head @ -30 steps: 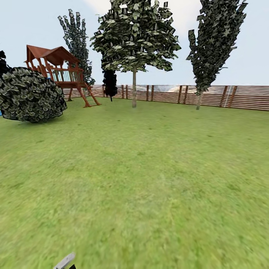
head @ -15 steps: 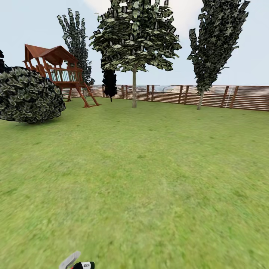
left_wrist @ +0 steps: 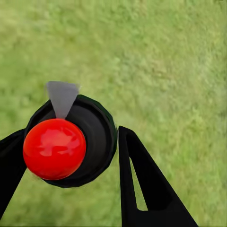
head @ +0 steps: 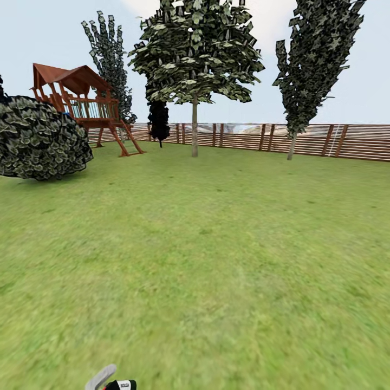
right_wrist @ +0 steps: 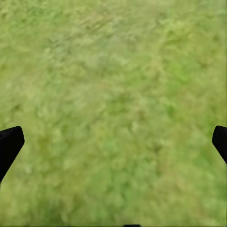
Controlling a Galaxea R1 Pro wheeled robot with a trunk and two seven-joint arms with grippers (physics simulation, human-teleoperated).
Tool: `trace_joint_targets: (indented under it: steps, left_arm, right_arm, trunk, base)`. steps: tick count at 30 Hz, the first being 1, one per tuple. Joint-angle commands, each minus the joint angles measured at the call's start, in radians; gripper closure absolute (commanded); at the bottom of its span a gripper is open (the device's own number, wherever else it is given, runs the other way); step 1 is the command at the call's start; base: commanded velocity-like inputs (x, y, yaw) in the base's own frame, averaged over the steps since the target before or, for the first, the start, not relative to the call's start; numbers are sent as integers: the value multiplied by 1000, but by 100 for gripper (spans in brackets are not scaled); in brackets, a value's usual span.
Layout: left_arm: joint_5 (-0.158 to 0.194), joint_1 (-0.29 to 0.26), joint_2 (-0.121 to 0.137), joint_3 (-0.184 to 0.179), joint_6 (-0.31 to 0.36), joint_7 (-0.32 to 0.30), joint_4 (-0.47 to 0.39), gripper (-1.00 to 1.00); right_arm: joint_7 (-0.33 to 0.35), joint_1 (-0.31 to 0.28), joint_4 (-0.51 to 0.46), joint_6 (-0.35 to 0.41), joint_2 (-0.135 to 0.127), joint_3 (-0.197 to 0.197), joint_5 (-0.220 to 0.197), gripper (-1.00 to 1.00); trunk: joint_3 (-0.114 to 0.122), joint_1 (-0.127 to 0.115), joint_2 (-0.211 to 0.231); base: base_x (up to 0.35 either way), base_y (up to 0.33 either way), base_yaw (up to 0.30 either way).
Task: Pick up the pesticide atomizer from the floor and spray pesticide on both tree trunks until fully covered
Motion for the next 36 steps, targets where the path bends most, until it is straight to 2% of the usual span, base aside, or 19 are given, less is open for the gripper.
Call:
trace_joint_targets:
  steps: [1,9,17,36]
  left_arm:
    - [10,-1,2,-8,-8,2,0,100]
    - [10,-1,2,-8,-8,2,2,100]
    - [5,-1,2,-8,-8,-2,54,100]
    - [4,-1,2,-8,-8,-3,57,100]
  right_arm:
    - [9,-1,1,-1,0,-3,-10,-100]
    - [9,-1,1,-1,0,-3,-10,-100]
    - [9,-1,1,-1,0,-3,-10,-100]
    - [9,-1,-3,-1,0,-3,-10,-100]
  trunk:
    - [-2,1,-2]
    - [-2,1,-2]
    - [-2,1,-2]
    - [-2,1,-2]
  base:
    - [335,0,0]
    - [335,0,0]
    - [335,0,0]
    - [335,0,0]
